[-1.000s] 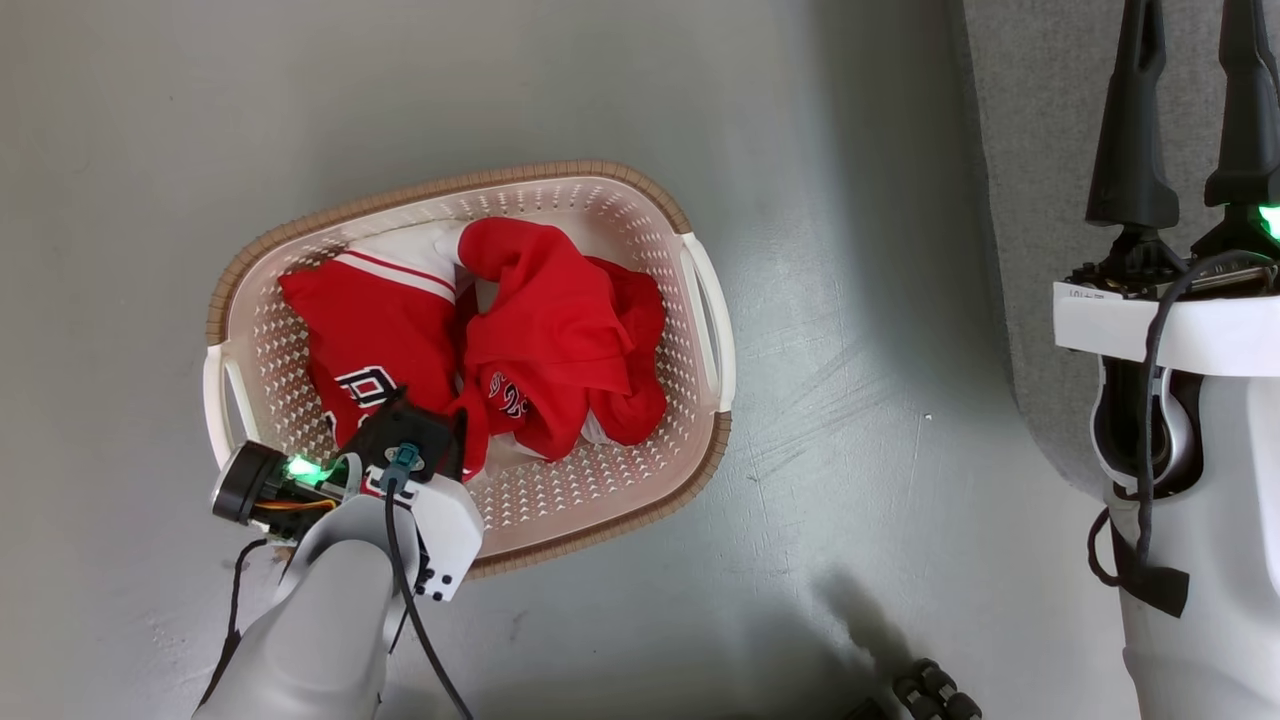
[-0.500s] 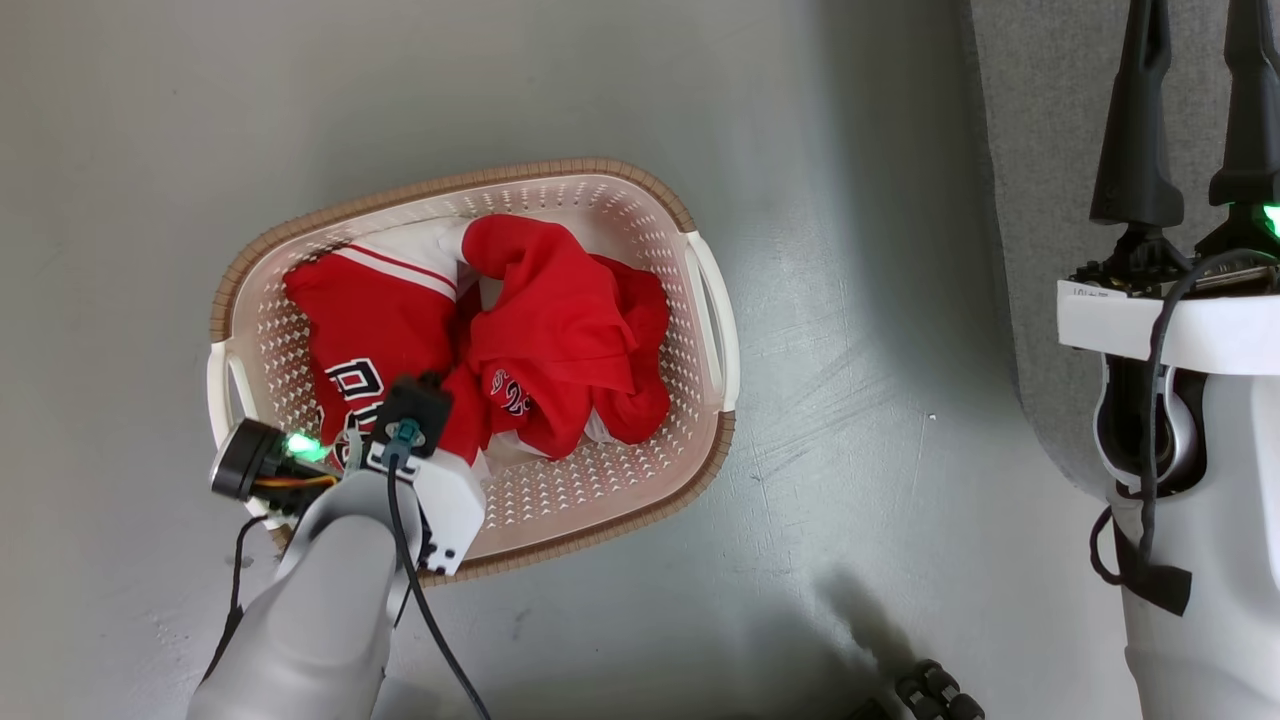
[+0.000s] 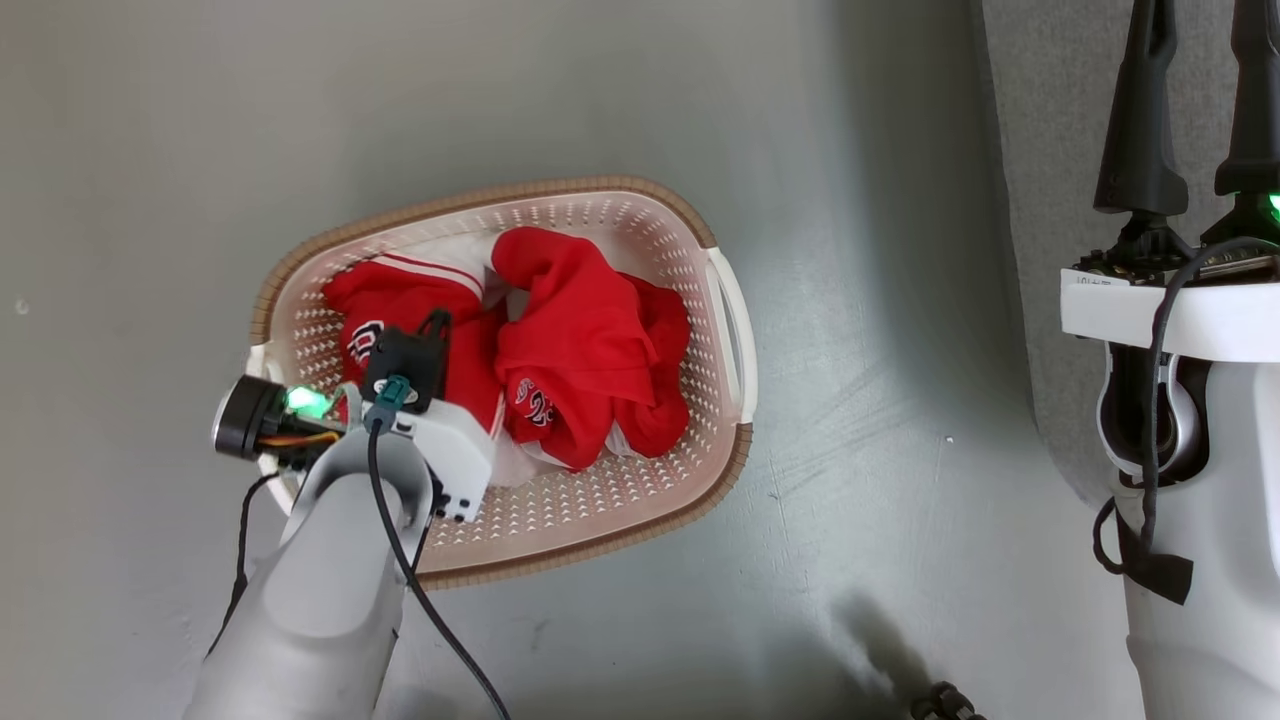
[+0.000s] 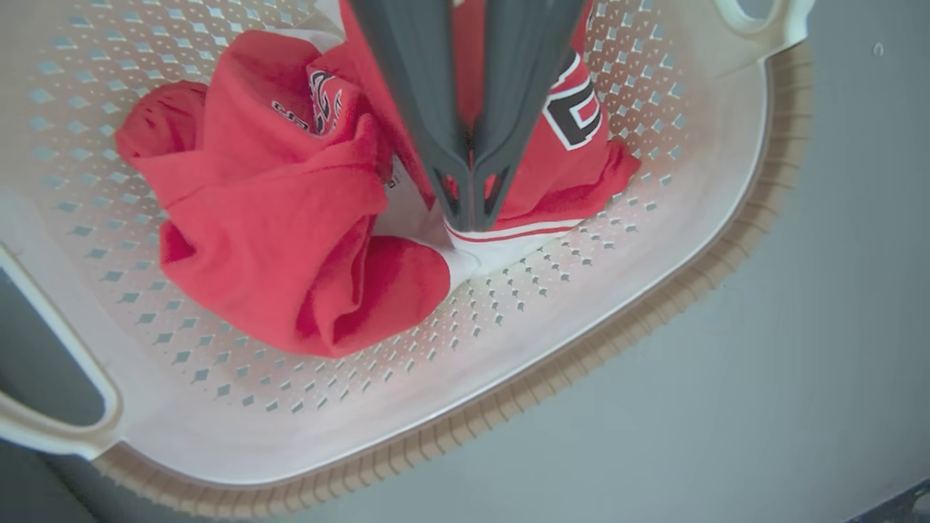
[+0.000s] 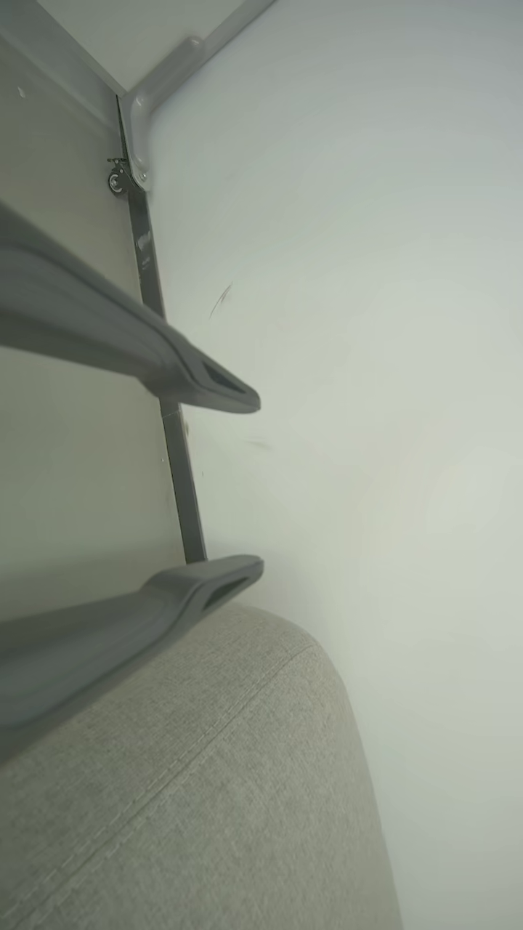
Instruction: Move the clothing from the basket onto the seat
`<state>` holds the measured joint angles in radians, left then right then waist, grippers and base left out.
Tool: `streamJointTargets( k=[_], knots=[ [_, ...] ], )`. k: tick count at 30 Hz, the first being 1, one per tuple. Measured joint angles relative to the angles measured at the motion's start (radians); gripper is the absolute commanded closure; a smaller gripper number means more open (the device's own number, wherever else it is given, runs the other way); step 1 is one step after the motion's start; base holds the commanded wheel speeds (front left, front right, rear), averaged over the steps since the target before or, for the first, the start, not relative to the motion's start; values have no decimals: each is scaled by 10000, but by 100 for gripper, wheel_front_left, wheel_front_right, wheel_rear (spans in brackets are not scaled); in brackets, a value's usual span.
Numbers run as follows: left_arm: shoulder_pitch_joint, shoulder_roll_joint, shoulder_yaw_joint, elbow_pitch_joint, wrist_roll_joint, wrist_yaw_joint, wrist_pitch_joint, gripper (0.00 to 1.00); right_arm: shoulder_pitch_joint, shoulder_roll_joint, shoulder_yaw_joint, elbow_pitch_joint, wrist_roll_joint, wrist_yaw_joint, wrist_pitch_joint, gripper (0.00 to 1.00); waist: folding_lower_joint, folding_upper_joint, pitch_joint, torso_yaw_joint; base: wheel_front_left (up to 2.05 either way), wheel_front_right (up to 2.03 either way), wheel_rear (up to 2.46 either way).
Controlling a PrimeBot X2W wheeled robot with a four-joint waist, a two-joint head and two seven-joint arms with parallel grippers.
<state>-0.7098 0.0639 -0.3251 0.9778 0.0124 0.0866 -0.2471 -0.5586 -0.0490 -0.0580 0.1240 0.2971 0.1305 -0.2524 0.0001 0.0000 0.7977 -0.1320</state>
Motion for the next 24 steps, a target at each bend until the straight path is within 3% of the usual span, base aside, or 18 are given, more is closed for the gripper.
streamJointTargets(
  k=[12, 24],
  knots=[
    [693, -56, 94, -2646, -224, -88, -2, 100, 59, -10, -299, 222, -468, 0, 0, 0, 0, 0, -637, 408, 0, 0, 0],
    [1816, -88, 75, -4443, -579, -171, -8, 100, 450, -15, -594, 470, -798, 0, -12, 0, 0, 0, -1457, 878, 0, 0, 0]
  ],
)
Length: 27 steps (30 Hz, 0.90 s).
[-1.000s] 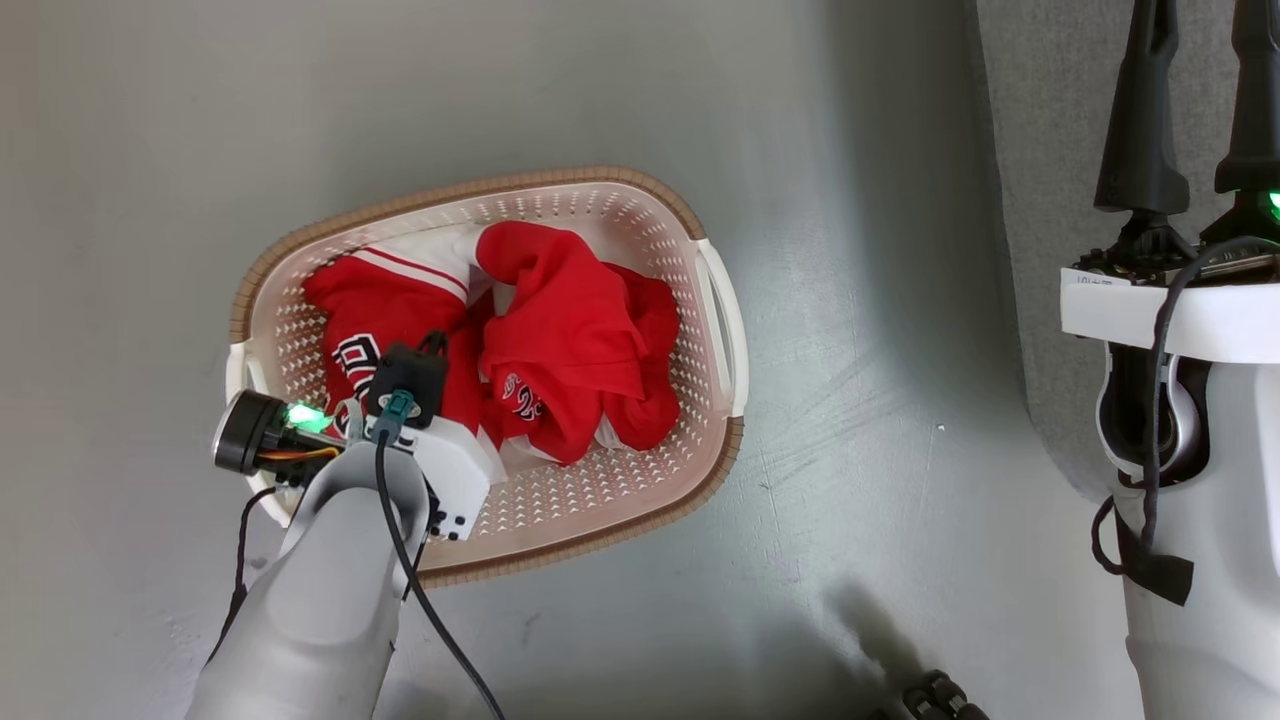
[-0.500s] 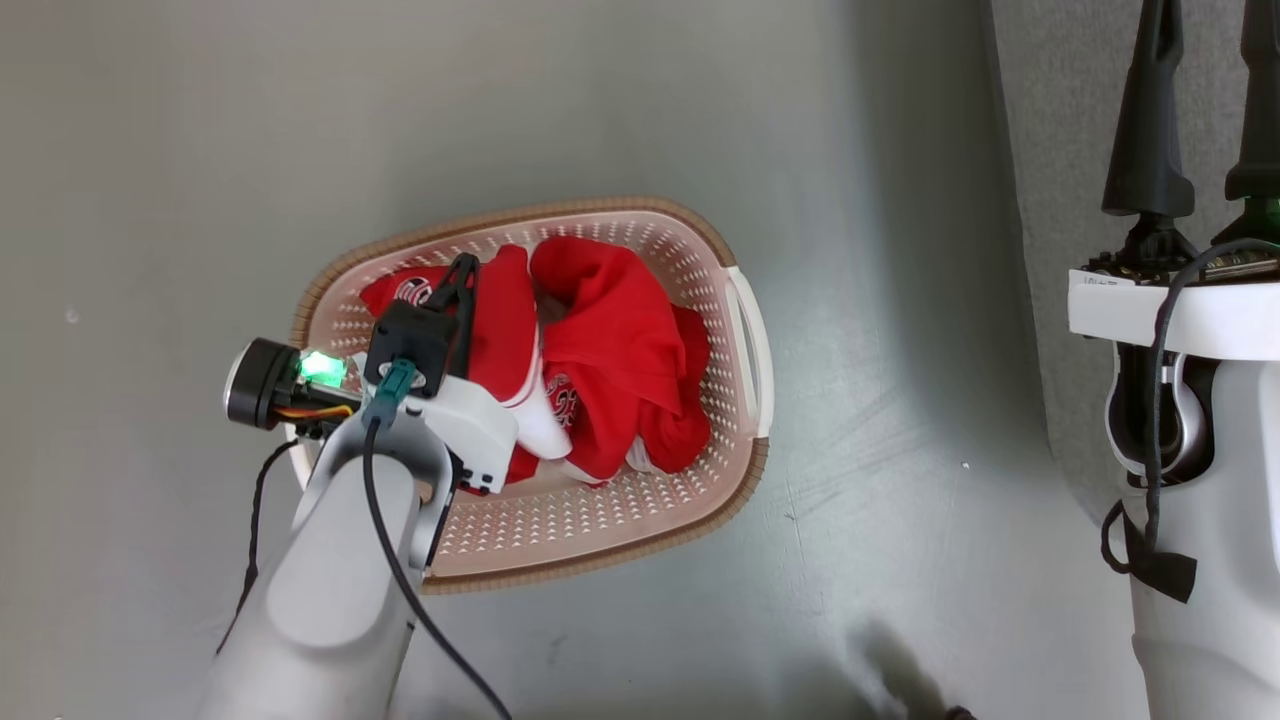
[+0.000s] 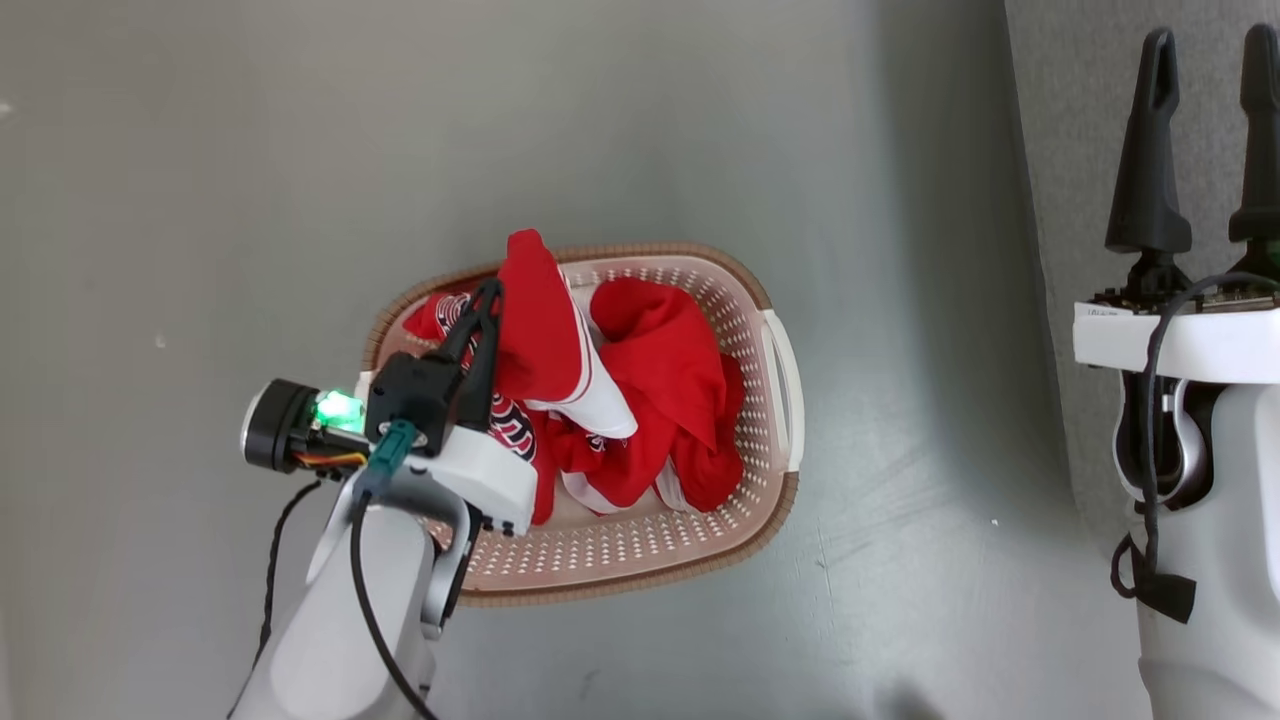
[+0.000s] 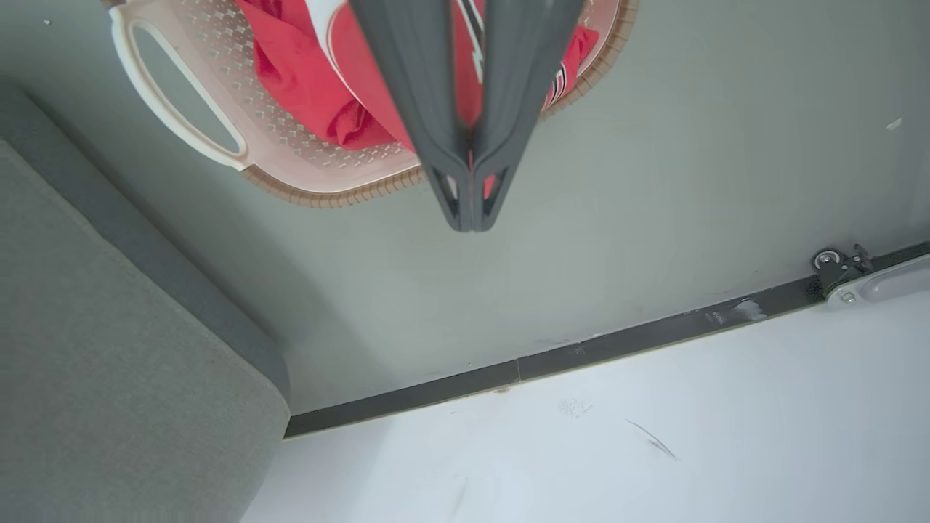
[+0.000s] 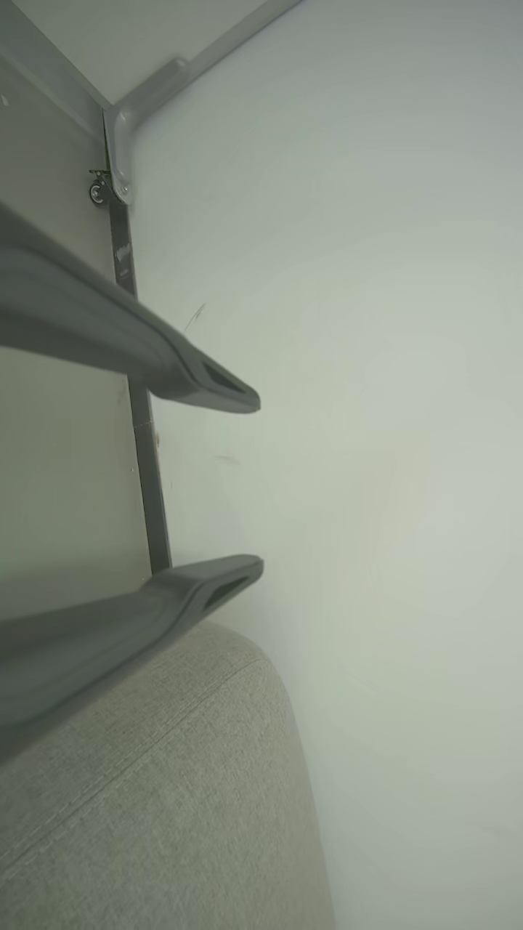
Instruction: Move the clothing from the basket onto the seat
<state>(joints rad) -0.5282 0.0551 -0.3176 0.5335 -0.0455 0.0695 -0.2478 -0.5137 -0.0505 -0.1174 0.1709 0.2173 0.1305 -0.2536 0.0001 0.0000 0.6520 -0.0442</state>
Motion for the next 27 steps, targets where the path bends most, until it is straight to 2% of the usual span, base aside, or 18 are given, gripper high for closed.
streamJointTargets(
  k=[16, 20, 27],
  knots=[
    [1020, -19, -477, -1941, -36, -207, -2, 100, 658, 0, -443, 244, -144, 0, -2, 0, -1, 0, -1223, 428, 0, 0, 0],
    [1310, -17, -589, -2169, -36, -355, -2, 100, 806, 2, -548, 284, -144, 0, -2, 0, -1, 0, -1525, 460, 0, 0, 0],
    [1742, 40, -606, -2564, -35, -359, -2, 100, 1167, 2, -642, 316, -142, 0, -2, 0, -1, 0, -2023, 439, 0, 0, 0]
  ],
)
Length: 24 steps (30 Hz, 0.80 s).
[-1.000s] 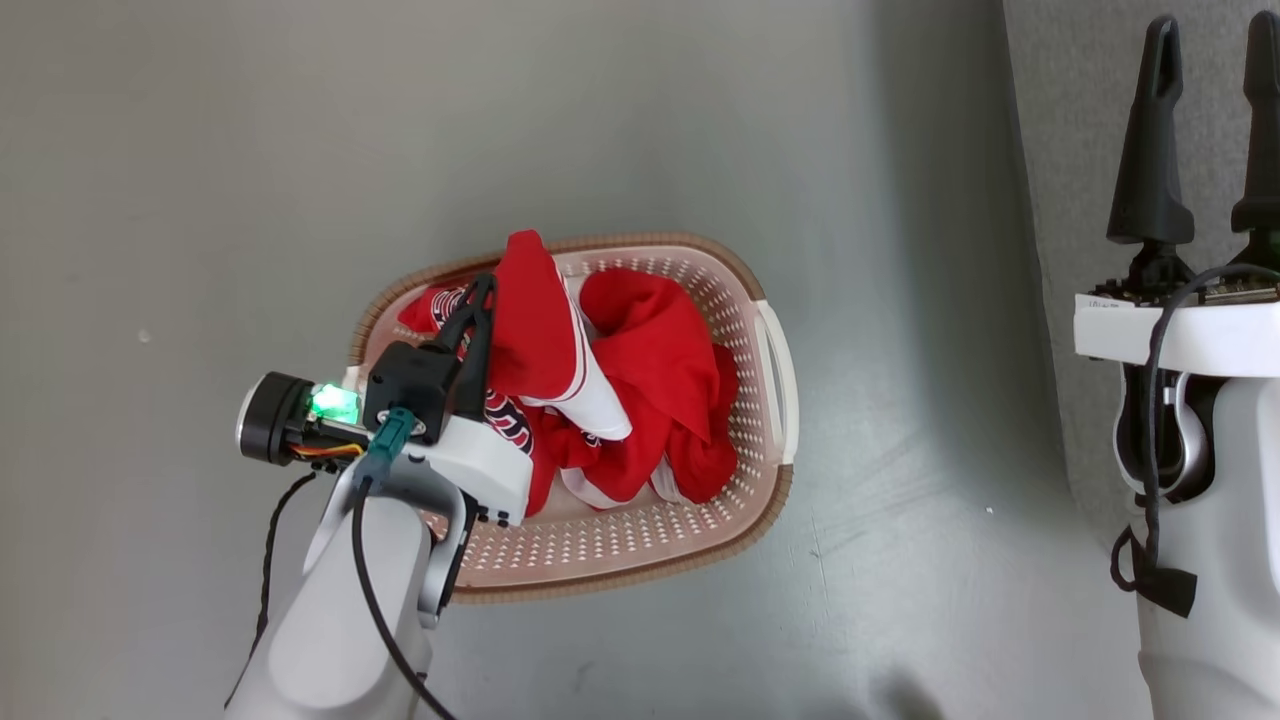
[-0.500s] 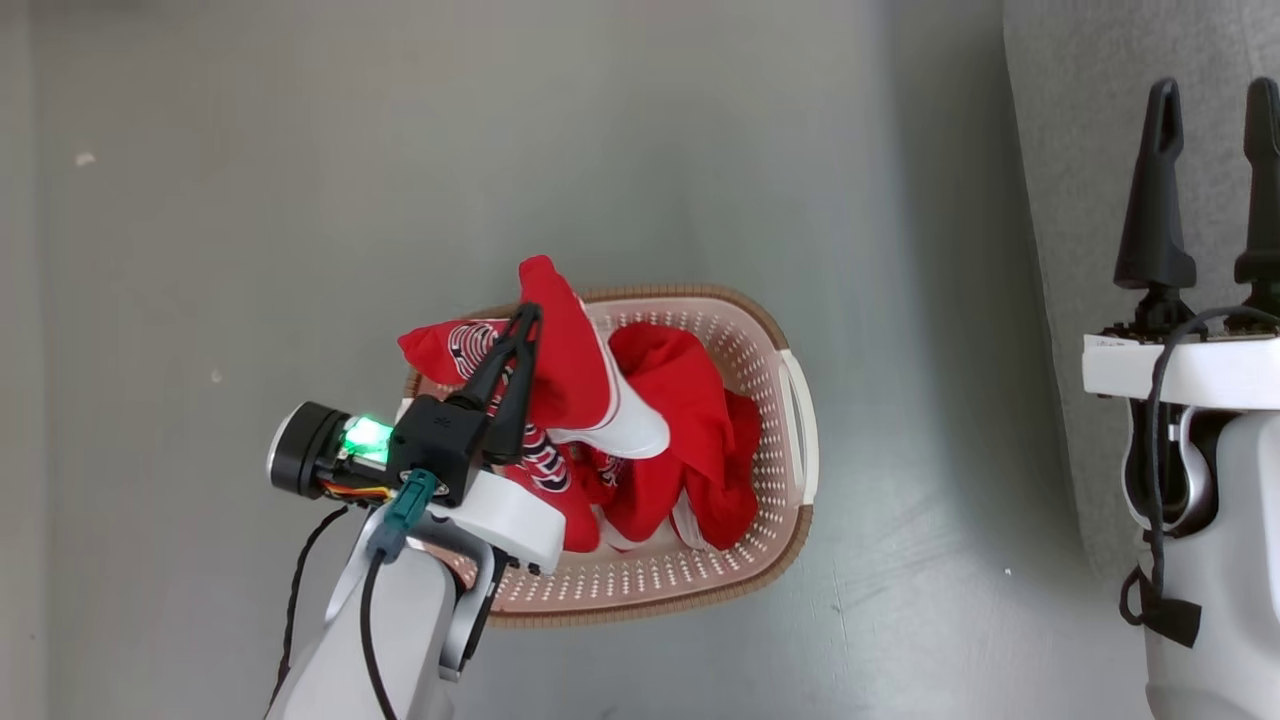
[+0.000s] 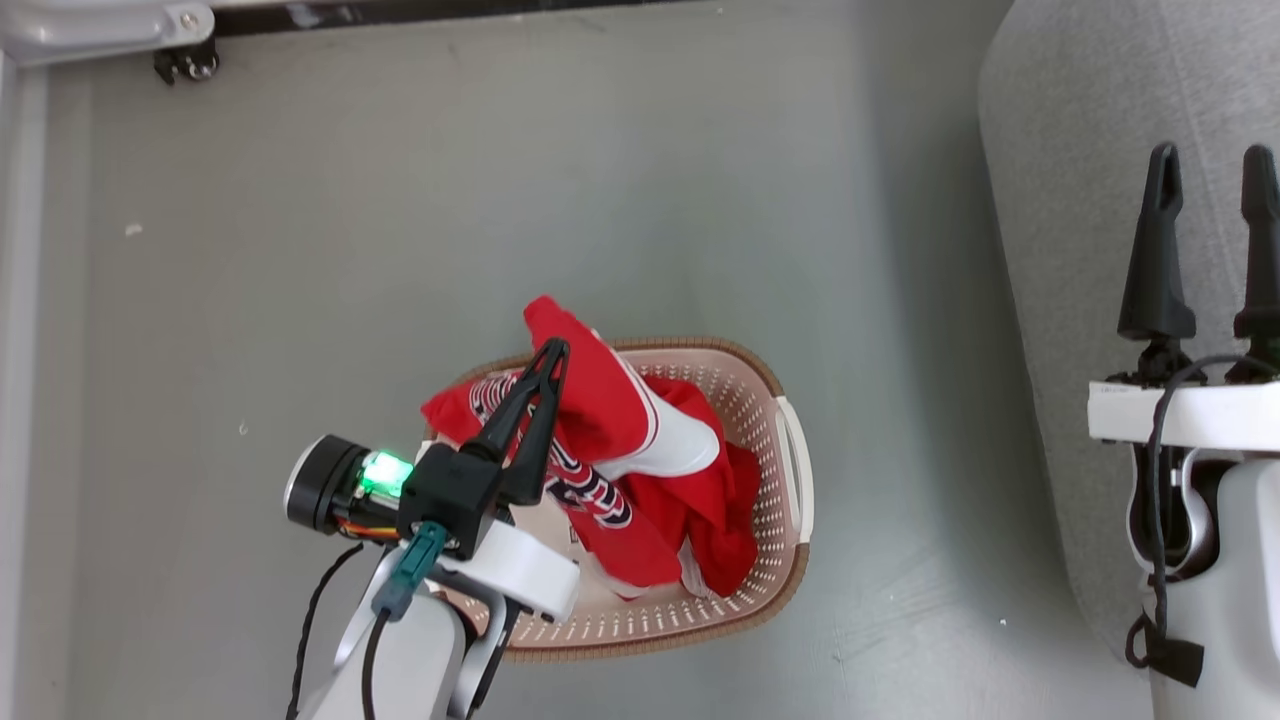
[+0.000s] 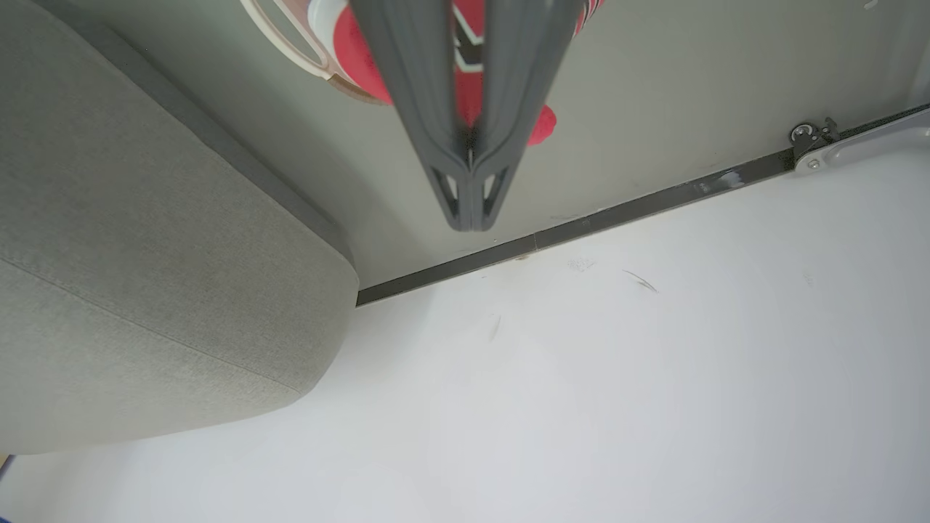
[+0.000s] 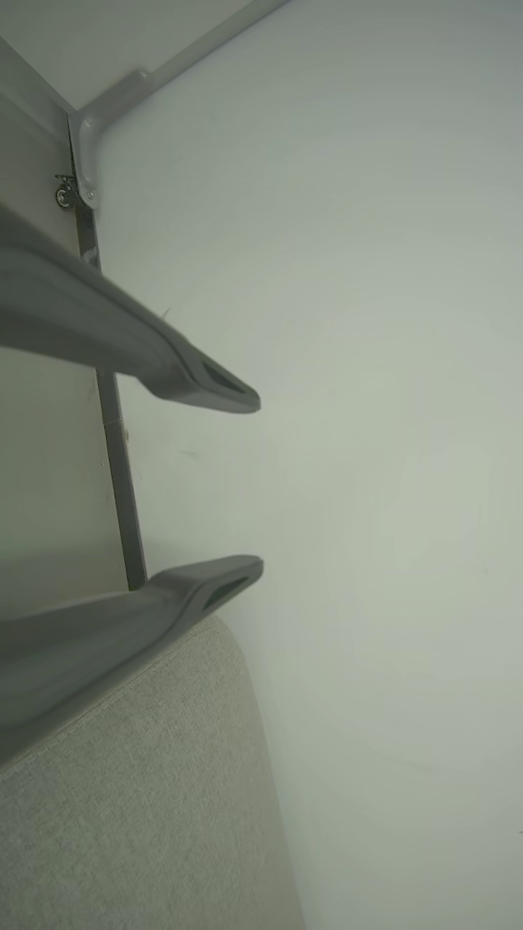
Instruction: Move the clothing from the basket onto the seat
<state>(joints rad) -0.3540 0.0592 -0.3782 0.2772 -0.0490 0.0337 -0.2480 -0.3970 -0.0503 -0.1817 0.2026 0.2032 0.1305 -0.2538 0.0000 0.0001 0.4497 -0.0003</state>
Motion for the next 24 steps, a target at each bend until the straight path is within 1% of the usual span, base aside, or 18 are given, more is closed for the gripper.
streamJointTargets(
  k=[12, 13, 14, 15, 17, 19, 20, 21, 22, 23, 24],
  knots=[
    [574, 38, 48, -343, -61, 0, 0, 100, 477, 8, 44, 119, 73, 0, 0, 0, 0, -1, -742, -120, 0, 0, 0],
    [618, 35, 58, -395, -94, 0, 0, 92, 523, 8, 58, 140, 75, 0, 0, 0, 0, 0, -795, -135, 0, 0, 0],
    [651, 36, 63, -428, -100, 0, 0, 87, 552, 10, 77, 155, 75, 0, 0, 0, 0, 0, -848, -150, 0, 0, 0],
    [676, 36, 67, -481, -102, 0, 0, 80, 566, 8, 88, 165, 75, 0, 0, 0, 0, 0, -898, -164, 0, 0, 0],
    [680, 29, 81, -560, -102, 0, -2, 78, 639, 10, 136, 167, 75, 0, 0, 0, 0, 0, -996, -192, 0, 0, 0],
    [683, 29, 90, -564, -104, 0, -2, 61, 742, 10, 184, 188, 75, 0, 0, 0, 0, 0, -1088, -221, 0, 0, 0],
    [684, 29, 98, -568, -104, 0, -2, 58, 771, 12, 203, 198, 77, 0, 0, 0, 0, -1, -1130, -235, 0, 0, 0],
    [686, 27, 115, -585, -105, 0, -2, 34, 794, 12, 221, 199, 77, 0, 0, 0, 0, -1, -1171, -248, 0, 0, 0],
    [687, 27, 142, -614, -105, 2, -2, 7, 817, 12, 234, 201, 77, 0, 0, 0, 0, 0, -1211, -262, 0, 0, 0],
    [687, 27, 169, -660, -105, 2, -2, 0, 852, 12, 247, 201, 79, 0, 0, 0, 0, 0, -1248, -276, 0, 0, 0],
    [687, 27, 194, -698, -111, 4, -2, 0, 881, 13, 259, 209, 79, 0, 0, 0, 0, 0, -1285, -292, 0, 0, 0]
  ],
)
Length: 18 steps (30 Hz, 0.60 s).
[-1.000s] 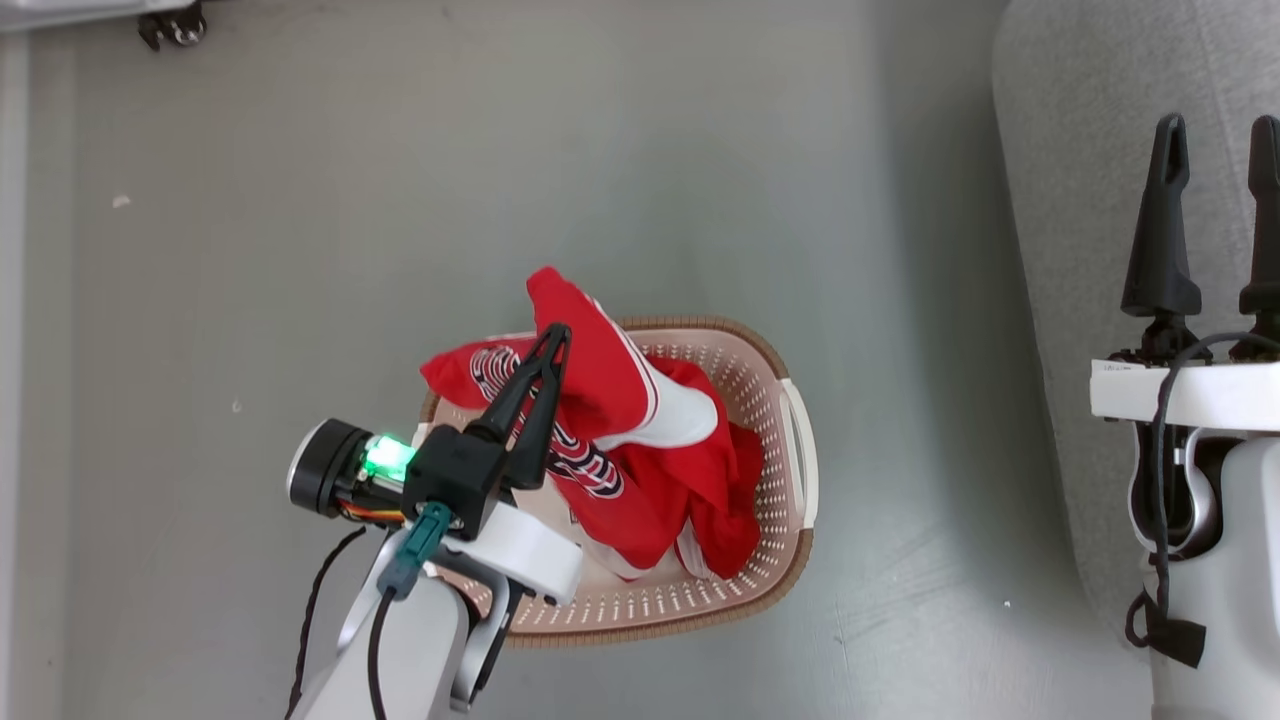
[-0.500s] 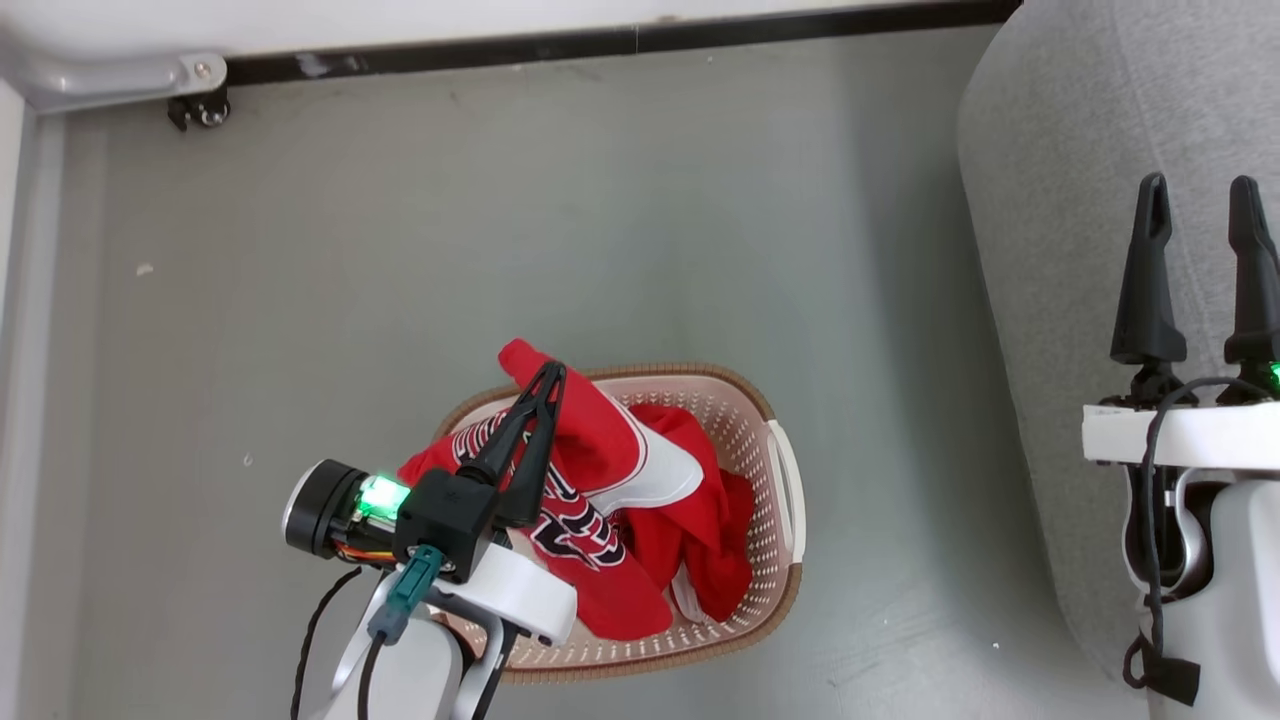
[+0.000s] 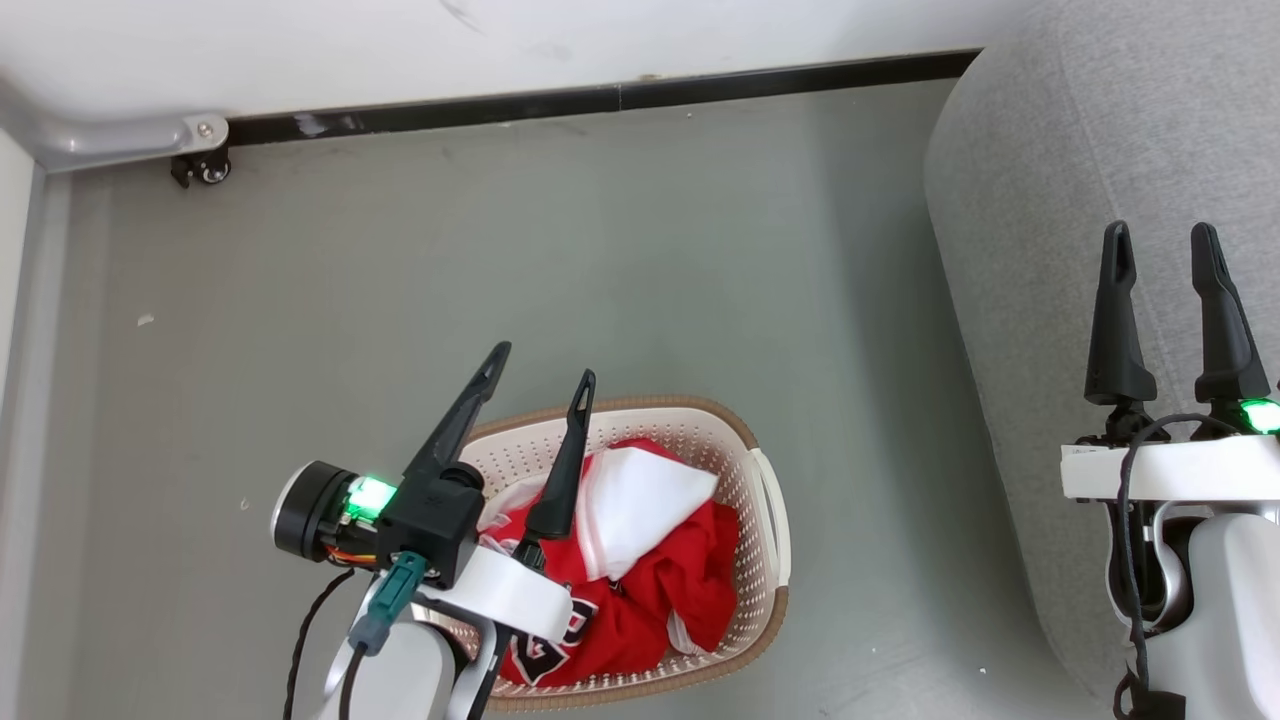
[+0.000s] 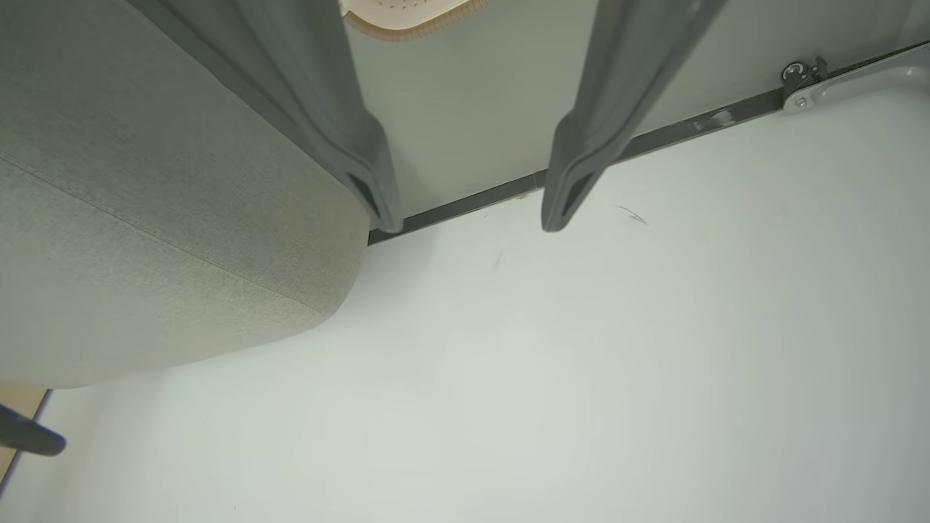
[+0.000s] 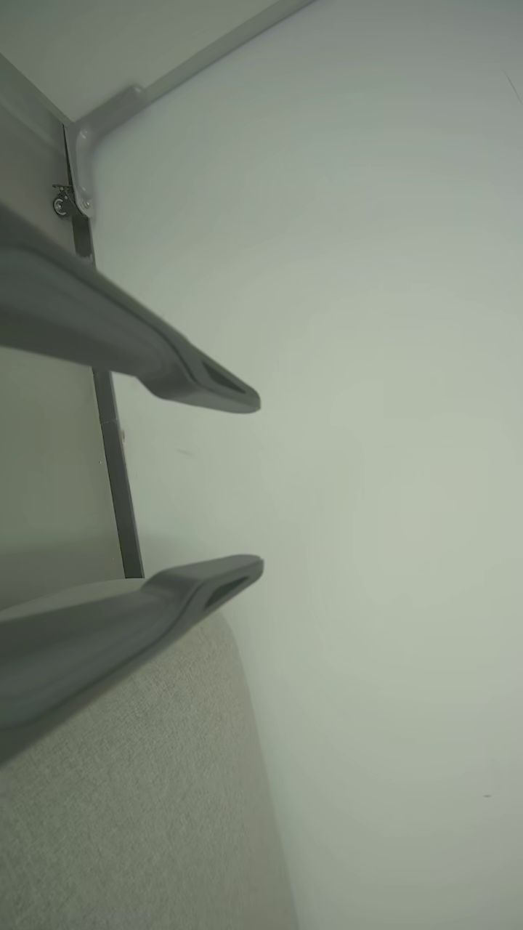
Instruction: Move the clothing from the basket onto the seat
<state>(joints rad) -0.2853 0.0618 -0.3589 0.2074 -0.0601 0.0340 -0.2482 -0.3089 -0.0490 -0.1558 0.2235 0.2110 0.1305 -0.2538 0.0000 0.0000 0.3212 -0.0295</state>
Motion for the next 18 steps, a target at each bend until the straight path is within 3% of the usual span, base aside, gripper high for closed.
streamJointTargets(
  k=[18],
  knots=[
    [392, 33, 276, -426, -84, 67, -2, 0, 235, 6, 17, 17, 27, 0, 0, 0, 0, 0, -402, -107, 0, 0, 0]
  ],
)
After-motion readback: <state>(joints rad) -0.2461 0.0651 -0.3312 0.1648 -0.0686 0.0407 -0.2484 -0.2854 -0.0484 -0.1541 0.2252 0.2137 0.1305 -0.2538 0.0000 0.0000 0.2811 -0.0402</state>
